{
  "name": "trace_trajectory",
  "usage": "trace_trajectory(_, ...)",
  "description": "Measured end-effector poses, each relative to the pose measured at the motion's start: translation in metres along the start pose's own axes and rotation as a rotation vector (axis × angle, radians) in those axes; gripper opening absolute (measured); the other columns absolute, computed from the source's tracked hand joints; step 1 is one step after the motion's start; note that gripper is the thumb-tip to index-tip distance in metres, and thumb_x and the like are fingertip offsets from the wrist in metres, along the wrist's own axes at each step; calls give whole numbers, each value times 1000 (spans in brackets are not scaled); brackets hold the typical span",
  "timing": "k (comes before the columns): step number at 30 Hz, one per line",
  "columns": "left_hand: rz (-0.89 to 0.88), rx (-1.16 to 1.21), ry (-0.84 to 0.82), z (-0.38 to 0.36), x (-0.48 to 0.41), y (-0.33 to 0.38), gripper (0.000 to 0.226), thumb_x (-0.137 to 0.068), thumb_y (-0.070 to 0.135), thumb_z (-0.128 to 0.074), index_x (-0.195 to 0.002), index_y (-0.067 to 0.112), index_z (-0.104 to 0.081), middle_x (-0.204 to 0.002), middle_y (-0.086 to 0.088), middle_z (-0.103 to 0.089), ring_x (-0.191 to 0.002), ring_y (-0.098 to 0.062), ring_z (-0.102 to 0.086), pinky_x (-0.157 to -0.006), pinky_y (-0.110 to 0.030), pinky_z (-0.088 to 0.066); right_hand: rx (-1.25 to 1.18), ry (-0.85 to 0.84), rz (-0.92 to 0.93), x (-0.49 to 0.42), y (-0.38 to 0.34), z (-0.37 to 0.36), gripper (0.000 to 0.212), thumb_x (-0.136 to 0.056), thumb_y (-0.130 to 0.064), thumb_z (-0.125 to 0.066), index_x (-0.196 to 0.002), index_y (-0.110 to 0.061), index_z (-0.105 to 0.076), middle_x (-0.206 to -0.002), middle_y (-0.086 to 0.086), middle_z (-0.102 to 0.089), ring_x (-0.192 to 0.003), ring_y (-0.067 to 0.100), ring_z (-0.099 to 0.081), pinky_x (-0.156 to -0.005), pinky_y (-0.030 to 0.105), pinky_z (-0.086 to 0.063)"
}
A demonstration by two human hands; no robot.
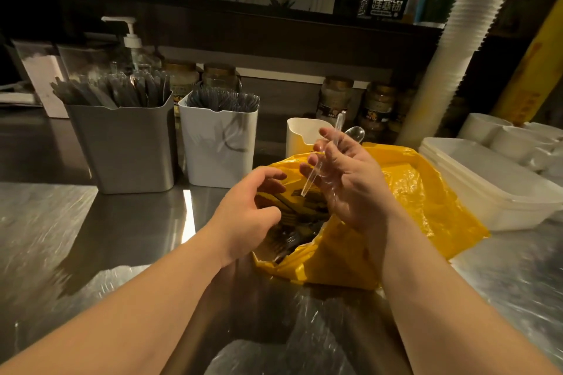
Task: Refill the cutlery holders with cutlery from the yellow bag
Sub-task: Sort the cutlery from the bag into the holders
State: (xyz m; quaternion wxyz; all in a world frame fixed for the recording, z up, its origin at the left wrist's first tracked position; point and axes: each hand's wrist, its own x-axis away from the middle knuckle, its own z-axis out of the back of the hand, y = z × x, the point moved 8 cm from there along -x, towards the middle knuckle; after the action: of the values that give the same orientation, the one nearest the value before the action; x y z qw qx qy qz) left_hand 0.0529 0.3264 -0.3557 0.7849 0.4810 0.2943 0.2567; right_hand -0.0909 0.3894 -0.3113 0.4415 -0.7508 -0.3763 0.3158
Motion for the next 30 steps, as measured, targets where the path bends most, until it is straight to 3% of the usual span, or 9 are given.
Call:
trace_trajectory(4,-56,172,20,7,0,6,38,-78,26,-64,-116,28,-59,-102,3,-68,-105,-21,-65,-95,-46,-56,6,-134,-113,10,19,-16,23,-103,-8,-47,-116,-12,-65,-83,5,-69,-75,16,-69,-73,32,-61)
trace_trajectory(7,-40,201,12,2,-2,5,35,-87,48,-71,-112,28,-55,-99,5,-71,-101,-19,-69,-96,-45,-57,25,-163,-108,13,27,-23,21,-101,-11,-52,-119,-11,-64,-89,10,-70,-82,21,-71,-75,33,-60)
trace_trajectory(9,-18,145,62,3,-3,4,47,-78,55,-72,-112,34,-47,-100,7,-70,-100,-15,-69,-94,-40,-58,30,-121,-80,14,29,-24,22,-100,-12,-55,-119,-12,-64,-92,12,-71,-87,25,-72,-78,36,-60)
trace_trajectory(14,-3,119,52,0,-4,3,41,-90,21,-74,-114,30,-42,-93,5,-75,-92,-10,-73,-88,-33,-60,-1,-14,-72,13,36,-21,20,-101,-16,-53,-115,-13,-67,-98,16,-72,-96,33,-73,-87,47,-60)
trace_trajectory(19,-19,74,106,7,-7,0,33,-98,17,-64,-124,31,-49,-97,4,-69,-95,-17,-71,-90,-39,-60,-73,50,-83,10,33,-16,24,-105,-18,-44,-116,-10,-65,-100,15,-75,-100,31,-74,-93,47,-57)
trace_trajectory(22,-68,-13,161,13,-6,2,30,-101,14,-58,-123,34,-55,-97,7,-65,-98,-15,-68,-90,-32,-60,-39,84,-102,9,31,-11,24,-106,-20,-44,-113,-10,-66,-100,13,-76,-97,29,-75,-83,43,-61)
trace_trajectory(25,-109,-23,268,26,-3,4,22,-103,13,-53,-106,32,-62,-83,6,-68,-84,-11,-69,-80,-28,-60,16,116,-159,9,28,-4,25,-105,-22,-46,-113,-11,-67,-101,13,-75,-89,28,-76,-68,39,-62)
trace_trajectory(28,-197,-22,323,31,-2,10,18,-104,12,-51,-101,27,-60,-84,3,-66,-82,-13,-67,-77,-33,-59,209,49,-285,12,33,-1,27,-104,-27,-48,-112,-14,-70,-86,8,-67,-65,16,-64,-43,21,-44)
trace_trajectory(30,-314,-127,363,31,0,20,15,-103,10,-51,-102,23,-59,-100,4,-65,-93,-10,-65,-82,-36,-59,264,-54,-357,15,40,-6,27,-104,-27,-48,-113,-13,-70,-77,4,-62,-56,11,-53,-38,16,-32)
